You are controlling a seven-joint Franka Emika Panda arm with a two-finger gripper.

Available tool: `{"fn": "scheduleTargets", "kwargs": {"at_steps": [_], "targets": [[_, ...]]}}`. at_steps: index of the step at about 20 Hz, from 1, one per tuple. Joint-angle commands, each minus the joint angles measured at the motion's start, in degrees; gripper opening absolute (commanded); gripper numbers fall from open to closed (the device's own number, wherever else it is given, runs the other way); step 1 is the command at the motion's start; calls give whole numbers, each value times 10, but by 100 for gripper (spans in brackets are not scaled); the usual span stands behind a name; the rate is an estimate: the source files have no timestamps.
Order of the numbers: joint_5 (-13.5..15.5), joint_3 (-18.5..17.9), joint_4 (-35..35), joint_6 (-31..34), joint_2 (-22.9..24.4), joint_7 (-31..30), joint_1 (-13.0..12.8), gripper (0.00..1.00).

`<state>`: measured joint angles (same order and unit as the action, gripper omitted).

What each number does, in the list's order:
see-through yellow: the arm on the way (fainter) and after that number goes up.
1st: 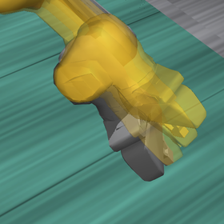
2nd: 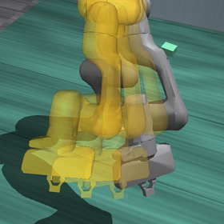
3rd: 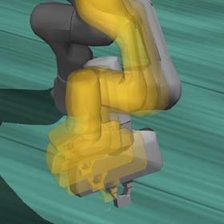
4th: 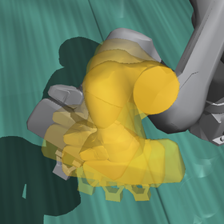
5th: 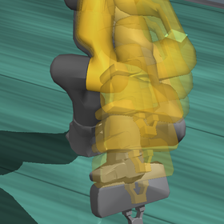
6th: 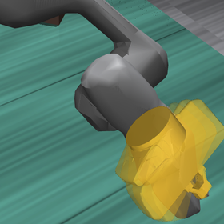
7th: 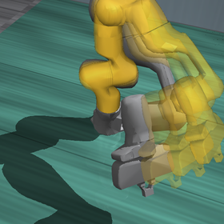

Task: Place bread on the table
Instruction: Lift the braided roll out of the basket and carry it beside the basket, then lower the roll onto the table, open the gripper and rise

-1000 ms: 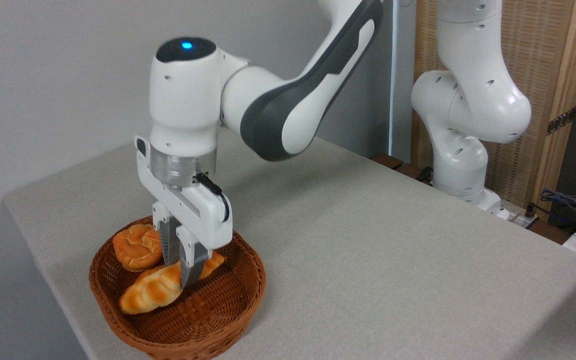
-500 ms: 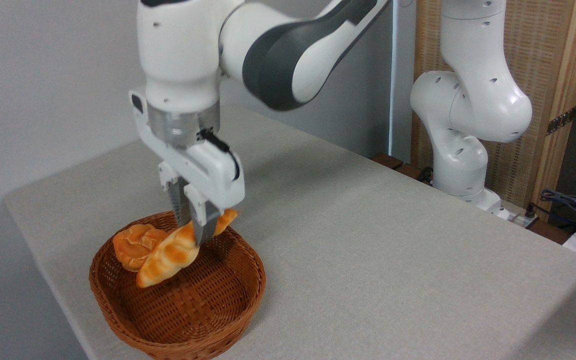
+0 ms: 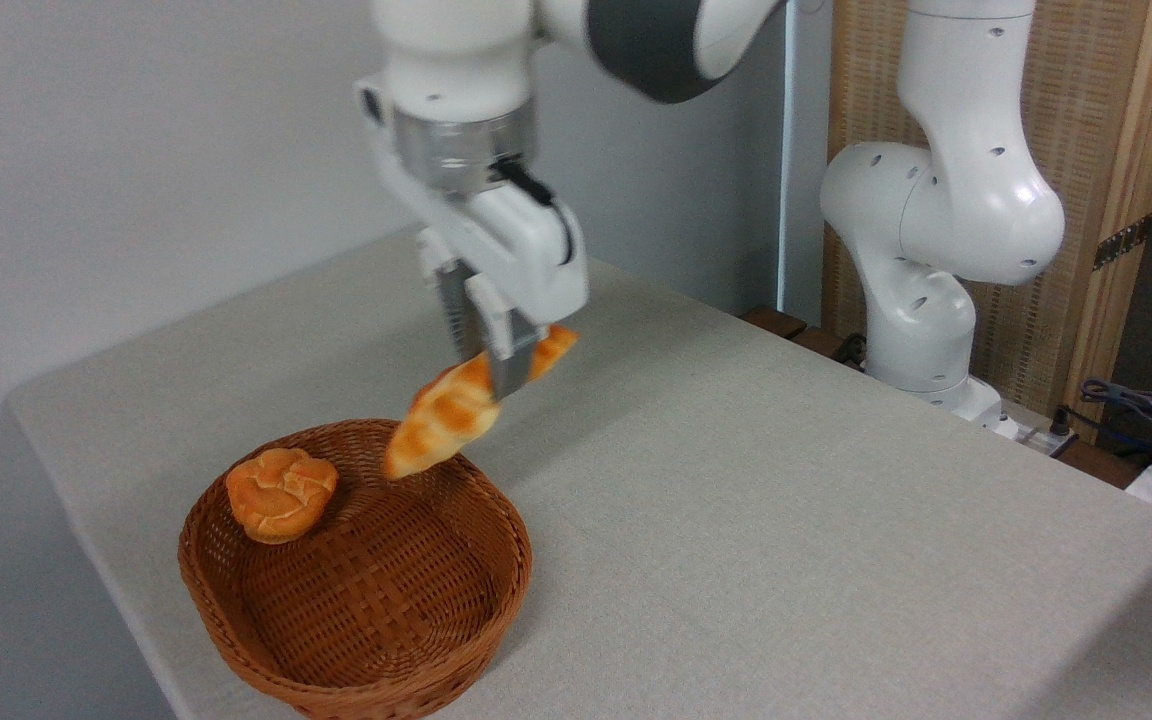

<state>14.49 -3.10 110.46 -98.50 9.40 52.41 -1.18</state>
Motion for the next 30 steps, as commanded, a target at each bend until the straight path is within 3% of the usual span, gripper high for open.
{"fn": "scheduleTargets", "kwargs": {"at_steps": [1,6,9,12,13,16,21,30], "targets": [[4,-65,141,-6,131,37,-62,33],[-8,-70,208,-11,160,10,-114,41],[-8,-69,224,-33,152,2,-135,75],[-8,-69,232,-57,148,2,-146,90],[-8,-69,235,-68,147,3,-152,100],[-8,-69,238,-94,143,3,-156,100],[-8,-69,238,-95,133,3,-168,100],[-8,-69,237,-92,133,2,-168,100]]}}
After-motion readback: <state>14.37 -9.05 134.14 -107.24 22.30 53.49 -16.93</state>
